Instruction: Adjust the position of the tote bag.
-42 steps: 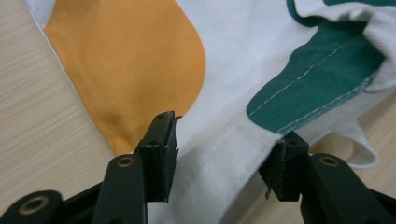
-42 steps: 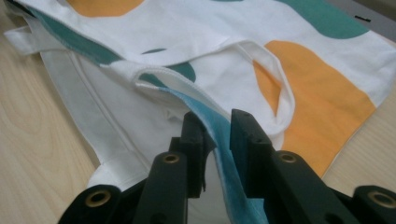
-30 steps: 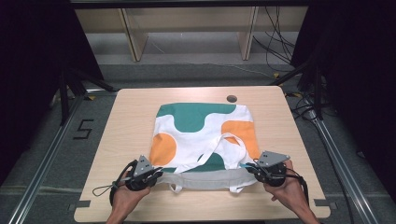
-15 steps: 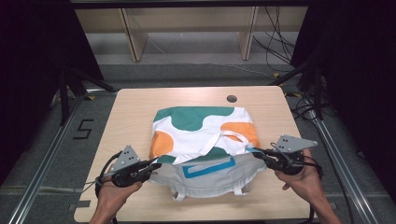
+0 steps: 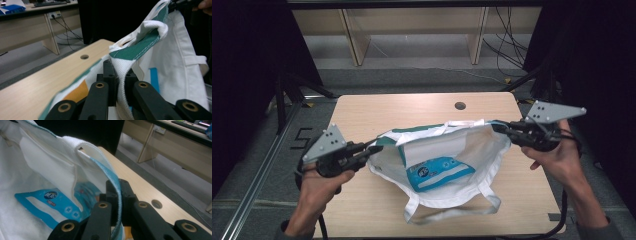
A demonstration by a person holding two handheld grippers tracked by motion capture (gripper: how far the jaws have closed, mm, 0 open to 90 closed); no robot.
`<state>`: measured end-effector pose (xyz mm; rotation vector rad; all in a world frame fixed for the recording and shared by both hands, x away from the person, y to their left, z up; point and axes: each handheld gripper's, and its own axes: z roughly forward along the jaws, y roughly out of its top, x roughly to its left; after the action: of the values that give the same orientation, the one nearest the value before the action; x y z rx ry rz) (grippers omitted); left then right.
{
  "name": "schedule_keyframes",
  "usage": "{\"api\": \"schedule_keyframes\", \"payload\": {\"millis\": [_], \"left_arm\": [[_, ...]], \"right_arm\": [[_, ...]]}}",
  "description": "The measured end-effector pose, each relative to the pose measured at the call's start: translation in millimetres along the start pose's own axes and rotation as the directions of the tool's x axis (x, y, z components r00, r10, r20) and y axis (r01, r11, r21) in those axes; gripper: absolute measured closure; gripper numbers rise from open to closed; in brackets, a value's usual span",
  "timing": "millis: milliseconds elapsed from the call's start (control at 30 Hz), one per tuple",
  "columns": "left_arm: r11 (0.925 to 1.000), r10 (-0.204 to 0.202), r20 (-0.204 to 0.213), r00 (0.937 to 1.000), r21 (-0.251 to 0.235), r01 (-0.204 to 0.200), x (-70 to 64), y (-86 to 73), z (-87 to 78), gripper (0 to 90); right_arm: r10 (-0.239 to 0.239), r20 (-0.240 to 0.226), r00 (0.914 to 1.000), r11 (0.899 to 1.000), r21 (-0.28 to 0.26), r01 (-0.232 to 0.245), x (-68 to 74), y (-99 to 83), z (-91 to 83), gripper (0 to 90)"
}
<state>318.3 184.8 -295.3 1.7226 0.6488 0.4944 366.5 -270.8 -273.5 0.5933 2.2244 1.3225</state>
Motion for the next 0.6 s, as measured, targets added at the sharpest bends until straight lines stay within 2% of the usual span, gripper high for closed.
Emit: {"api": "schedule_keyframes", "payload": {"millis": [33, 67, 100, 133, 167, 233, 267, 300, 333, 367, 400, 433, 500, 600], "left_arm": [[0.9999, -0.002, -0.003, 1.0000, -0.013, 0.002, 2.8, 6.3, -0.4, 85.4], [0.9999, -0.001, -0.006, 1.0000, -0.014, 0.001, 5.1, 13.0, -0.8, 85.4], [0.9999, -0.005, -0.003, 1.0000, -0.011, 0.005, 7.7, 19.5, -0.7, 85.4], [1.0000, -0.007, -0.001, 1.0000, -0.006, 0.007, 11.2, 25.8, 0.2, 85.4], [1.0000, -0.006, -0.007, 1.0000, -0.001, 0.006, 15.6, 31.2, 2.0, 85.3], [0.9997, -0.023, -0.025, 0.9994, 0.003, 0.023, 27.5, 37.5, 9.4, 85.3], [0.9992, -0.039, -0.036, 0.9986, 0.008, 0.040, 41.6, 39.0, 19.5, 85.4], [0.9992, -0.039, -0.036, 0.9986, 0.008, 0.040, 41.6, 39.0, 19.5, 85.5], [0.9981, -0.060, -0.050, 0.9969, 0.009, 0.061, 52.7, 37.8, 29.5, 85.6], [0.9977, -0.067, -0.051, 0.9965, 0.013, 0.067, 57.9, 36.5, 34.0, 85.5], [0.9977, -0.067, -0.051, 0.9965, 0.013, 0.067, 57.9, 36.5, 34.0, 85.4], [0.9963, -0.085, -0.057, 0.9948, 0.007, 0.085, 62.1, 34.3, 38.1, 85.4], [0.9955, -0.092, -0.058, 0.9941, 0.017, 0.093, 69.1, 30.5, 43.6, 85.3], [0.9947, -0.091, -0.062, 0.9940, 0.043, 0.094, 74.4, 24.5, 48.2, 84.3]], "right_arm": [[0.000, -0.006, 1.0000, 1.000, -0.010, 0.000, -3.8, 6.9, -0.9, 88.4], [-0.007, -0.013, 0.9999, 1.000, -0.009, 0.007, -12.3, 21.3, -3.4, 88.4], [-0.007, -0.013, 0.9999, 1.000, -0.009, 0.007, -12.3, 21.3, -3.4, 88.4], [-0.002, 0.001, 1.0000, 1.000, -0.006, 0.002, -19.6, 34.7, -2.6, 88.4], [0.013, 0.004, 0.9999, 1.000, 0.003, -0.013, -22.6, 40.5, -1.0, 88.4], [0.004, 0.012, 0.9999, 1.000, 0.008, -0.004, -28.2, 45.5, 1.5, 88.4], [0.018, 0.017, 0.9997, 1.000, 0.022, -0.019, -37.0, 51.9, 10.1, 88.4], [0.018, 0.017, 0.9997, 1.000, 0.022, -0.019, -37.0, 51.9, 10.1, 88.4], [0.024, 0.034, 0.9991, 0.998, 0.051, -0.026, -47.3, 54.8, 21.4, 88.4], [0.034, 0.042, 0.9985, 0.998, 0.050, -0.037, -52.5, 55.2, 28.1, 88.4], [0.034, 0.042, 0.9985, 0.998, 0.050, -0.037, -52.5, 55.2, 28.1, 88.4], [0.037, 0.049, 0.9981, 0.998, 0.055, -0.040, -57.9, 55.2, 34.5, 88.4], [0.083, 0.041, 0.9957, 0.995, 0.057, -0.085, -65.3, 54.7, 46.6, 88.4], [0.125, 0.041, 0.9913, 0.987, 0.096, -0.129, -74.3, 51.2, 64.4, 88.4]]}}
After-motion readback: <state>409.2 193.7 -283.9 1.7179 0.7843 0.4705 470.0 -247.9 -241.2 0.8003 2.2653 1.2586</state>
